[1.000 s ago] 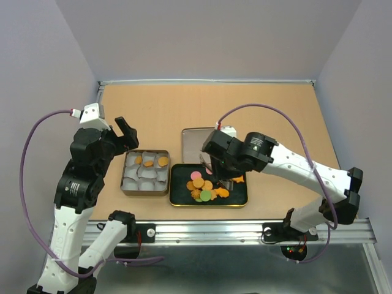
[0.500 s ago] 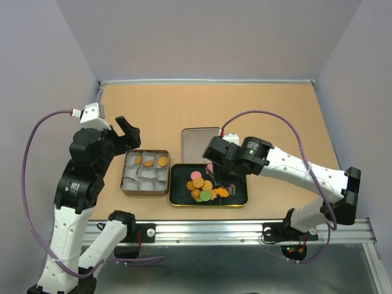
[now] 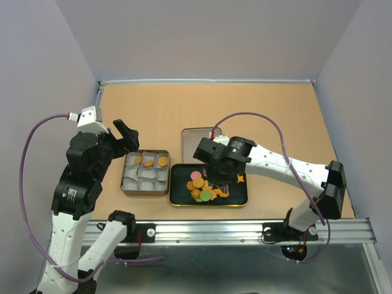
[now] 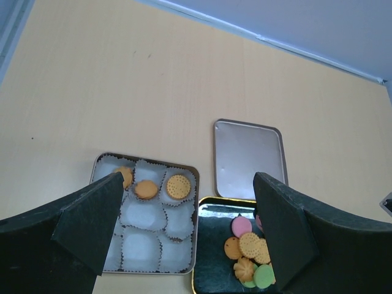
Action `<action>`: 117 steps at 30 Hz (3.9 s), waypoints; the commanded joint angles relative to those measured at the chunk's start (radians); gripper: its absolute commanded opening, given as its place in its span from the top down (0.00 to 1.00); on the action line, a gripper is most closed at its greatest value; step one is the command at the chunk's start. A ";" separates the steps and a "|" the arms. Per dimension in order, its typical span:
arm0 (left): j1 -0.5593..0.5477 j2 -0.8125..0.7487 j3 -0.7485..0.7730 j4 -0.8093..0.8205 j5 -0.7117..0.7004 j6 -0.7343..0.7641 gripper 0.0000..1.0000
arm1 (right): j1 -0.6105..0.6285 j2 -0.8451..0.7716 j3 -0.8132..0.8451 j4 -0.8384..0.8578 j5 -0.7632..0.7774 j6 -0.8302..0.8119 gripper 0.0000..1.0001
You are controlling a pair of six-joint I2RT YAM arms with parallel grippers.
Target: Pack the cookies
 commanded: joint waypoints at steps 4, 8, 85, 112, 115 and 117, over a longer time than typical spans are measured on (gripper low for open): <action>-0.005 -0.008 0.002 0.011 -0.008 0.008 0.01 | -0.023 -0.001 0.018 0.051 0.025 -0.030 0.44; -0.005 0.001 0.004 0.018 -0.008 0.013 0.01 | -0.028 0.007 -0.001 0.074 0.016 -0.035 0.44; -0.005 -0.010 0.101 -0.012 -0.140 0.050 0.01 | 0.043 0.625 0.894 0.262 -0.622 -0.360 0.67; -0.007 -0.017 0.088 -0.017 -0.135 0.074 0.01 | 0.041 0.668 0.850 0.269 -0.441 -0.308 0.56; -0.005 -0.020 0.087 -0.016 -0.135 0.074 0.01 | 0.041 0.669 0.845 0.269 -0.441 -0.306 0.53; -0.007 -0.022 0.085 -0.014 -0.135 0.076 0.01 | 0.041 0.671 0.845 0.269 -0.441 -0.306 0.52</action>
